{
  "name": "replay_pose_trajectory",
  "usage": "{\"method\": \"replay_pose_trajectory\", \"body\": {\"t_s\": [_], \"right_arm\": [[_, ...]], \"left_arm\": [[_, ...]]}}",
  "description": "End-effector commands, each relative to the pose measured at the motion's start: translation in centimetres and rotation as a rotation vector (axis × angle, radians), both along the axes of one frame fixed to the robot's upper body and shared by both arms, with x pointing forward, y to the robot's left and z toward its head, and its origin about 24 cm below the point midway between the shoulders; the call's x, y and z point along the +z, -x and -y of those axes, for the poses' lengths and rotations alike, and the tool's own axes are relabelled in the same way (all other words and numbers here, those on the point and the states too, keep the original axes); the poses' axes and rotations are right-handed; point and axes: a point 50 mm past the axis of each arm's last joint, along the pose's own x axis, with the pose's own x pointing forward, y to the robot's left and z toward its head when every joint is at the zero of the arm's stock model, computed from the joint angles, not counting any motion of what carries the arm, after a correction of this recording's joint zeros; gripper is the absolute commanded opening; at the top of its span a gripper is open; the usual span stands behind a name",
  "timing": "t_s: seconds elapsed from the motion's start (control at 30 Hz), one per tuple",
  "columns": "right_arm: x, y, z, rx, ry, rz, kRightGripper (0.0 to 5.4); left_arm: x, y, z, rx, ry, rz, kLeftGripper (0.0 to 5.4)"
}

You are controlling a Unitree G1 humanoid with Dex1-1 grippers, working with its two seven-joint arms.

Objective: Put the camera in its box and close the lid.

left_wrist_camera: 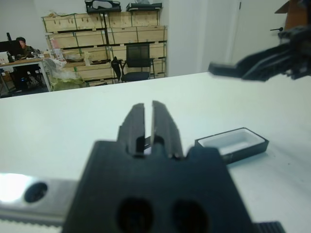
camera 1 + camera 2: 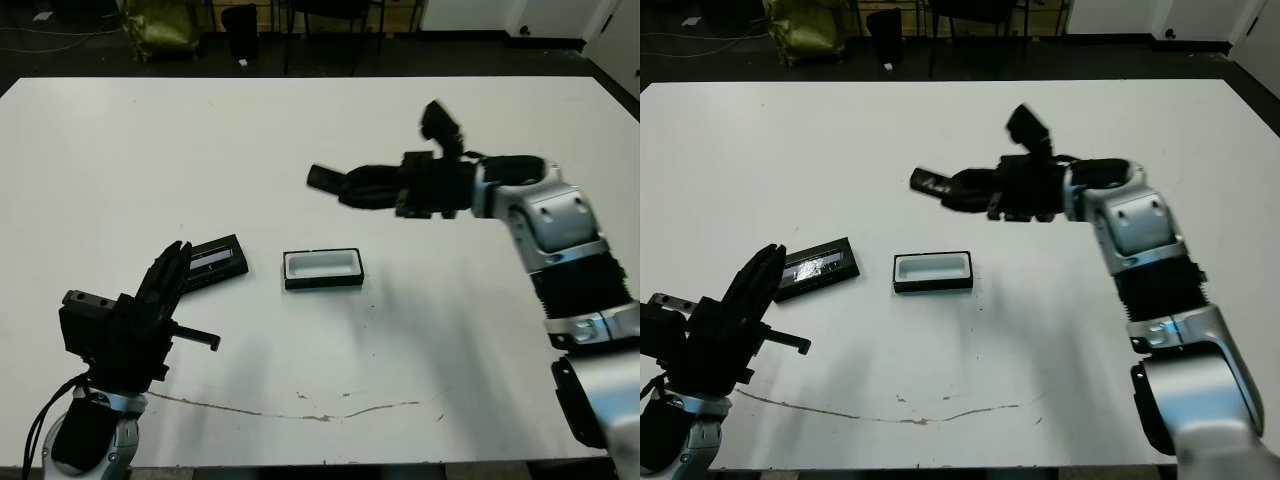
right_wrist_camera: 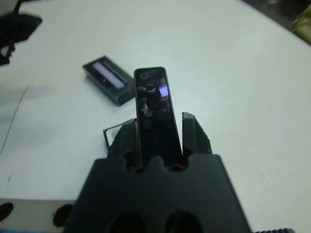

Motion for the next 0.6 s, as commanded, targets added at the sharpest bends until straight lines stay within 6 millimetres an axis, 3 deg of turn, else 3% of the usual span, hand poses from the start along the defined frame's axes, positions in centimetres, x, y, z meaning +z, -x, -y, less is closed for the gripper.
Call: {"method": "replay_pose_trajectory", "body": {"t_s": [0.03,0.23,0.6], "right_arm": [[-0.6,-0.2,-0.5,0.050,0.051,-0.005,0.63],[-1.5,-0.1,-1.0,0.106,0.109,0.003,0.63],[-1.4,-0.3,-1.1,0.192,0.228,0.003,0.63]], "left_arm": [[-0.4,0.2,-0.3,0.013,-0.011,-0.026,0.00],[-0.5,0.3,-0.3,0.023,-0.018,-0.038,0.00],[-0.5,0.3,-0.2,0.028,-0.017,-0.044,0.00]]}}
